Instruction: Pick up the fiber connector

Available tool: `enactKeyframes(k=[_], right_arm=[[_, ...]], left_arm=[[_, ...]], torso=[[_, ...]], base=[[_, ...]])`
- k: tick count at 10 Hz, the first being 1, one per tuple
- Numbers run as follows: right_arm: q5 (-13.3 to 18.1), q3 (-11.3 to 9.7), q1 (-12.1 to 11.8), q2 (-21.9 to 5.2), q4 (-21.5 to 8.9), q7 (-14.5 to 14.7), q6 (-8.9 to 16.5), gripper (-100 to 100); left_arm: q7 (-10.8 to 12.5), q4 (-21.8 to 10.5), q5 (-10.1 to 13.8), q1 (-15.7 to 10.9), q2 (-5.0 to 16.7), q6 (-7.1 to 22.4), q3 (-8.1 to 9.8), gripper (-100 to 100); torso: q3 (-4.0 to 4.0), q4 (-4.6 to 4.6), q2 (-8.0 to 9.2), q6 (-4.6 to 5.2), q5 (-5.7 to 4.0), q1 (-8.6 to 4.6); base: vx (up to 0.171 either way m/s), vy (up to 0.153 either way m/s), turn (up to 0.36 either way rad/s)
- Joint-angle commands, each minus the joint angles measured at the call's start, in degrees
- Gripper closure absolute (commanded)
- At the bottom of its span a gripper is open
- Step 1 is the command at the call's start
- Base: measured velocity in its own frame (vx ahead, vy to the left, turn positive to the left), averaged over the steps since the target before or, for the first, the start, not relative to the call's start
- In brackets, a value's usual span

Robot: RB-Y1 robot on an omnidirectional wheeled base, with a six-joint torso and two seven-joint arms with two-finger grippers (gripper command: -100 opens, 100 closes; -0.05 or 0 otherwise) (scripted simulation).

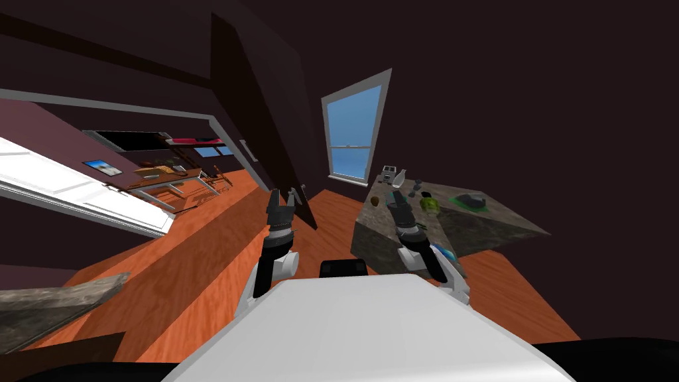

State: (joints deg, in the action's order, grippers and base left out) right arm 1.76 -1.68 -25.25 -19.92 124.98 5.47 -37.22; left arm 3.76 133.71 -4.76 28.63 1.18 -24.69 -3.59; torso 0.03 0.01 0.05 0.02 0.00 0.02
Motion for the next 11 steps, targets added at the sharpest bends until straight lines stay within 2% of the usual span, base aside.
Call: enactKeyframes(k=[1,4,5,6,7,8,9,10,11], right_arm=[[0.6,-0.3,0.5,-2.9,-1.4,-0.3,-0.1,-100],[1.8,-0.7,1.3,-7.9,-4.4,-0.8,-0.2,-100],[1.8,-0.7,1.3,-8.8,-4.4,-0.8,-0.2,-100],[2.4,-1.0,1.6,-10.9,-6.1,-1.1,-0.3,-100],[2.4,-1.0,1.6,-11.6,-6.1,-1.1,-0.3,-100],[3.2,-1.3,1.9,-13.9,-7.8,-1.2,-0.4,-100],[3.2,-1.3,1.9,-14.4,-7.8,-1.2,-0.4,-100],[4.0,-1.7,2.2,-16.8,-9.7,-1.4,-0.5,-100],[4.0,-1.7,2.2,-17.3,-9.7,-1.4,-0.5,-100]], left_arm=[[0.0,0.0,0.0,0.0,0.0,0.0,0.0,0],[0.0,0.0,0.0,0.0,0.0,0.0,0.0,0],[0.0,0.0,0.0,0.0,0.0,0.0,0.0,0],[0.0,0.0,0.0,0.0,0.0,0.0,0.0,0],[0.0,0.0,0.0,0.0,0.0,0.0,0.0,0],[0.0,0.0,0.0,0.0,0.0,0.0,0.0,0],[0.0,0.0,0.0,0.0,0.0,0.0,0.0,0],[0.0,0.0,0.0,0.0,0.0,0.0,0.0,0],[0.0,0.0,0.0,0.0,0.0,0.0,0.0,0]], torso=[[0.0,0.0,0.0,0.0,0.0,0.0],[-0.01,0.0,-0.01,0.02,0.0,0.01],[-0.01,-0.01,-0.02,-0.03,0.01,0.02],[-0.02,-0.01,-0.03,0.01,0.0,0.0],[-0.02,-0.01,-0.03,-0.02,0.0,0.0],[-0.02,-0.01,-0.04,0.01,0.0,-0.01],[-0.02,-0.01,-0.04,-0.02,0.0,0.01],[-0.03,-0.01,-0.05,0.02,0.0,-0.01],[-0.03,-0.01,-0.06,-0.01,0.0,0.0]], base=[[-0.013,0.019,0.24],[-0.012,0.02,0.218],[-0.004,0.013,0.112],[-0.004,0.017,0.19],[-0.004,0.011,0.139],[-0.004,0.018,0.257],[-0.001,0.009,0.1],[0.002,0.015,0.19],[0.002,0.009,0.125]])
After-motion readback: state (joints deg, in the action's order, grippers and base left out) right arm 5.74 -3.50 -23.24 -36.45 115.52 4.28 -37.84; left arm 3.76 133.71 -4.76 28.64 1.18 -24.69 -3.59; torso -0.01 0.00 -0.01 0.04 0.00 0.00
